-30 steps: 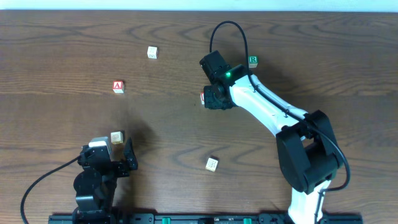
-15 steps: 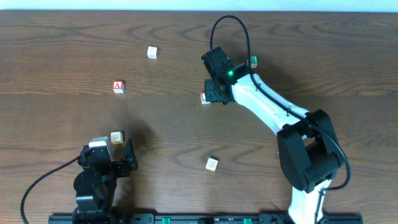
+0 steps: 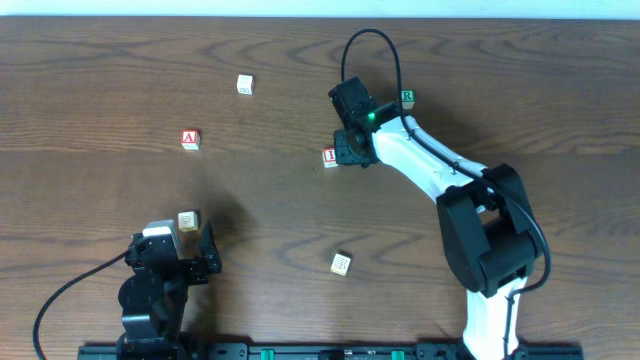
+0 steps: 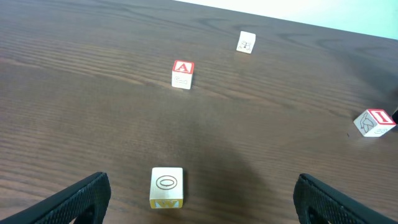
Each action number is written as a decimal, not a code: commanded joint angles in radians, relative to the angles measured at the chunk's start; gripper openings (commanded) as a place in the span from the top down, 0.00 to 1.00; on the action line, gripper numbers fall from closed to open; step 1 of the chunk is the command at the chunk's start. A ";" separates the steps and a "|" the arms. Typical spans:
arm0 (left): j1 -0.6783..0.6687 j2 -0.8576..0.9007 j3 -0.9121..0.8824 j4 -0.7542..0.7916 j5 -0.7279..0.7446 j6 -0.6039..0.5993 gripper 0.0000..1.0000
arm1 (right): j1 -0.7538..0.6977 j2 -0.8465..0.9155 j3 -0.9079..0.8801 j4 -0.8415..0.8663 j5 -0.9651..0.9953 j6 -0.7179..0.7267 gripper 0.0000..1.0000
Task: Spell out Ai2
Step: 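Carry the blue '2' block and place it right of the 'I' block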
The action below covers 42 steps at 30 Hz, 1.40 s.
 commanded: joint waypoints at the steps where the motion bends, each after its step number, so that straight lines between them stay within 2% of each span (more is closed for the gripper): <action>1: 0.001 -0.006 -0.019 -0.002 0.000 0.021 0.05 | -0.006 0.020 -0.001 0.011 -0.008 -0.013 0.99; 10: 0.001 -0.006 -0.019 -0.002 0.000 0.021 0.05 | 0.000 0.024 -0.001 0.011 -0.077 -0.009 0.99; 30: 0.001 -0.006 -0.019 -0.002 0.000 0.021 0.05 | 0.020 0.026 -0.001 -0.026 -0.024 0.009 0.98; 35: 0.001 -0.006 -0.019 -0.002 0.000 0.021 0.04 | 0.020 0.029 -0.001 -0.022 -0.024 0.009 0.78; 42: 0.001 -0.006 -0.019 -0.002 0.000 0.021 0.05 | 0.020 0.039 -0.001 -0.019 -0.024 0.009 0.67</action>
